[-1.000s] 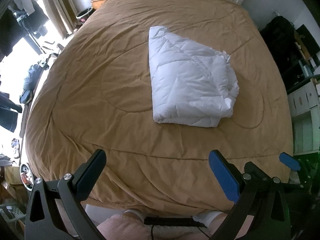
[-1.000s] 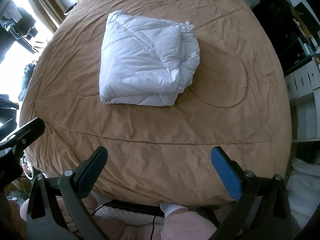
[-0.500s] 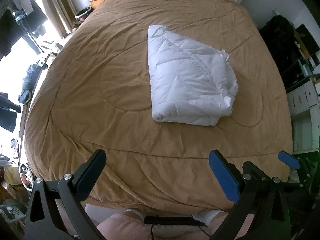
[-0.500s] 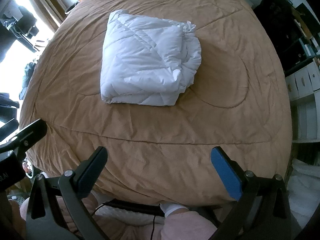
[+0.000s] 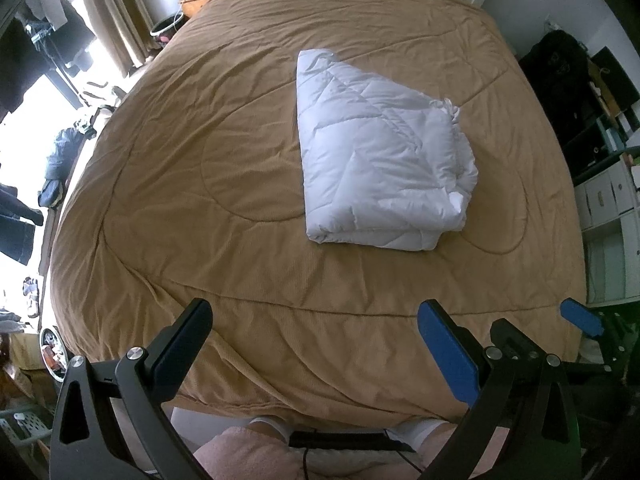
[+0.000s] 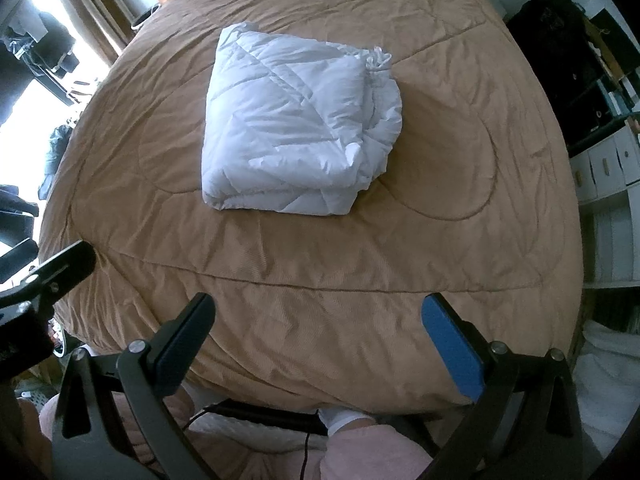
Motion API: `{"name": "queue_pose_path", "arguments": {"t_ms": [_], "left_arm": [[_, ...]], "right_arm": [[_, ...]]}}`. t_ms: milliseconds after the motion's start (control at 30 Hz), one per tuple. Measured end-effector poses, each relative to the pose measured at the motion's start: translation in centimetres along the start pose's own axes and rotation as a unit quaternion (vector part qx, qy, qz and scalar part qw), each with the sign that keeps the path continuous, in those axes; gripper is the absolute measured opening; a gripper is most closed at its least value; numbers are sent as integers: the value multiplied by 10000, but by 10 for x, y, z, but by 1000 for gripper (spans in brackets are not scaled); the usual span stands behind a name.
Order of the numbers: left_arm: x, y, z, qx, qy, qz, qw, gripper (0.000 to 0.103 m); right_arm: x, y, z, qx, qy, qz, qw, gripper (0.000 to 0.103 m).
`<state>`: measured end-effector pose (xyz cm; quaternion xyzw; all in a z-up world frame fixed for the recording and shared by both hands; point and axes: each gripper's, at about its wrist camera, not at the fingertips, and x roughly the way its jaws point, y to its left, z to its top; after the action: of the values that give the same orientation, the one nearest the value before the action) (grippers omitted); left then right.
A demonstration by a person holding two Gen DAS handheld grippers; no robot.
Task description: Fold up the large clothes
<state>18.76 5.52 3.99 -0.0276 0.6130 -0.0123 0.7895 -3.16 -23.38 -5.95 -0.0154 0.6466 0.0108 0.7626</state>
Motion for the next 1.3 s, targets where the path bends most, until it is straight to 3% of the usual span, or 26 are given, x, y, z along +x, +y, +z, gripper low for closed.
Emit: {"name": "queue_pose_path", "arguments": {"t_ms": [1300], "left_arm": [[2,-3,-4,56,92,16,9999,102]], "right_arm": [[1,2,-4,47,85,40,9999,103]]}}
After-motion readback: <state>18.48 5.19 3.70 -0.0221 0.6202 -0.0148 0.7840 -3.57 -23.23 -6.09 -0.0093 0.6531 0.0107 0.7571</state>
